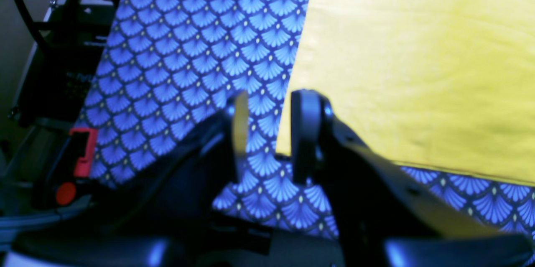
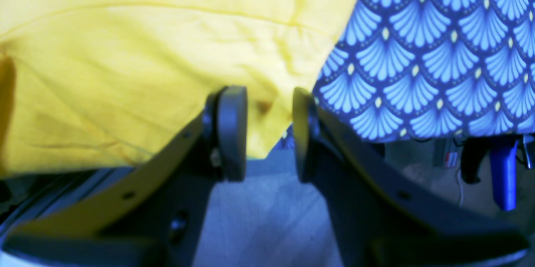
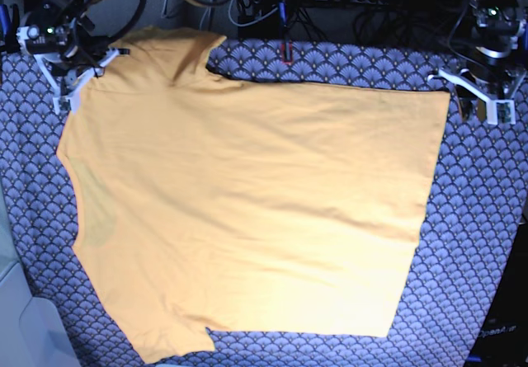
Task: Fold the T-shirt properly
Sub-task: 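Close both grippers on the shirt's shoulder edges at the collar side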
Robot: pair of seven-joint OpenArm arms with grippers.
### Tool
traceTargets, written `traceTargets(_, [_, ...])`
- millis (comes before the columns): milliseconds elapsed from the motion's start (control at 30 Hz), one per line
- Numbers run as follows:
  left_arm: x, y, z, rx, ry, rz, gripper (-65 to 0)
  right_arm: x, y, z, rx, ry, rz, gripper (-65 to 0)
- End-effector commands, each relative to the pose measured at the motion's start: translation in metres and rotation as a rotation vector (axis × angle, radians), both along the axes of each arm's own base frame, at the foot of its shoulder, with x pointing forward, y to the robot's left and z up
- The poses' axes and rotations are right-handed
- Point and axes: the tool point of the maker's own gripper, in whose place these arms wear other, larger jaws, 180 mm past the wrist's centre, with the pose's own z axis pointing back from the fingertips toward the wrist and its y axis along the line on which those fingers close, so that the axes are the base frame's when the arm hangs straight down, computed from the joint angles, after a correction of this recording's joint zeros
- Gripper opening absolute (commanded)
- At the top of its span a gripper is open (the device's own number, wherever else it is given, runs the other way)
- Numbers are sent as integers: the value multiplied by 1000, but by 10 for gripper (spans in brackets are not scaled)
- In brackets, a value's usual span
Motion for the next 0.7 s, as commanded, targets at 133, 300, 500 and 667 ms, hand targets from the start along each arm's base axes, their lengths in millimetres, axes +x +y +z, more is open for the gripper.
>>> traceTargets(133, [1,4,9,22,-28,-3,-477,5,-3,6,-11,-27,0,-449])
traceTargets(300, [1,4,9,22,-26,-3,-477,1,-12,7,-20,-31,-35,-450])
traceTargets(500, [-1,4,7,22,-20,-3,-477,-6,-6,-17,49,24,-55,-450])
traceTargets(667, [-1,4,7,23,-20,-2,-477,-12,4,-38,109,71,-59,-450])
